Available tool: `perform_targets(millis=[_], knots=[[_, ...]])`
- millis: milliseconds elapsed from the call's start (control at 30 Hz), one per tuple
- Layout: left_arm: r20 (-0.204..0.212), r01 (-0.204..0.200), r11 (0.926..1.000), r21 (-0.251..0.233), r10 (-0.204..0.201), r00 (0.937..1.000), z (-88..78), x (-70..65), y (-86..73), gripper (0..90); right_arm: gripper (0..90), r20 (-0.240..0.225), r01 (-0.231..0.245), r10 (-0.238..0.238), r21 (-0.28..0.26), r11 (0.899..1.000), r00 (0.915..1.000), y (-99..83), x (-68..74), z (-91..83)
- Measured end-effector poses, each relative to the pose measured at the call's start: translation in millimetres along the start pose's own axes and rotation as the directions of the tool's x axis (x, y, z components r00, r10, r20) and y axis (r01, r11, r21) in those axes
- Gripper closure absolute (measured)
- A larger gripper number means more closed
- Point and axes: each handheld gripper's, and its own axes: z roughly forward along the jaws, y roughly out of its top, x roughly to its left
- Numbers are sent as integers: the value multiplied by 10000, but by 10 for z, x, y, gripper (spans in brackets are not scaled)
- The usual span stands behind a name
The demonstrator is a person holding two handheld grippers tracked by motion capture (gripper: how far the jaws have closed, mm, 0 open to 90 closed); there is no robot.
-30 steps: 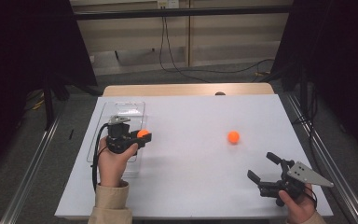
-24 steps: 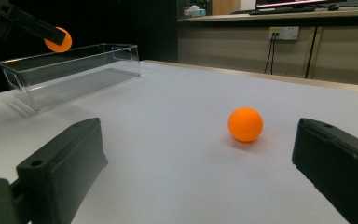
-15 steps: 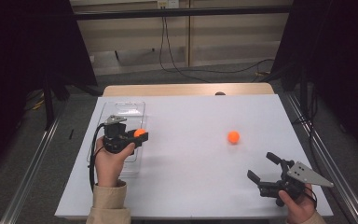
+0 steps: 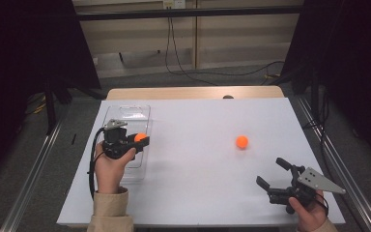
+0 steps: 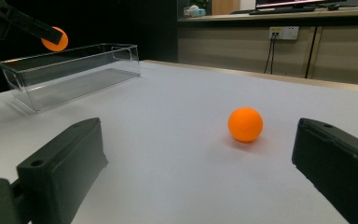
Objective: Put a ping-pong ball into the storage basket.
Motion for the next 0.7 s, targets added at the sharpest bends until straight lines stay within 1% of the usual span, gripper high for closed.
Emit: perform_targets(millis=[267, 500, 700], knots=[[-16, 0, 10000, -46, 0, 10000, -13, 24, -4, 510, 19, 2, -5, 5, -17, 10000, 10000, 0, -1, 0], [-140, 58, 9999, -108, -60, 9999, -32, 66, -17, 510, 19, 7, -28, 28, -20, 10000, 10000, 0, -4, -1], [-222, 16, 9999, -112, -18, 9998, -46, 91, -25, 510, 18, 18, -22, 22, -27, 10000, 10000, 1, -5, -4]])
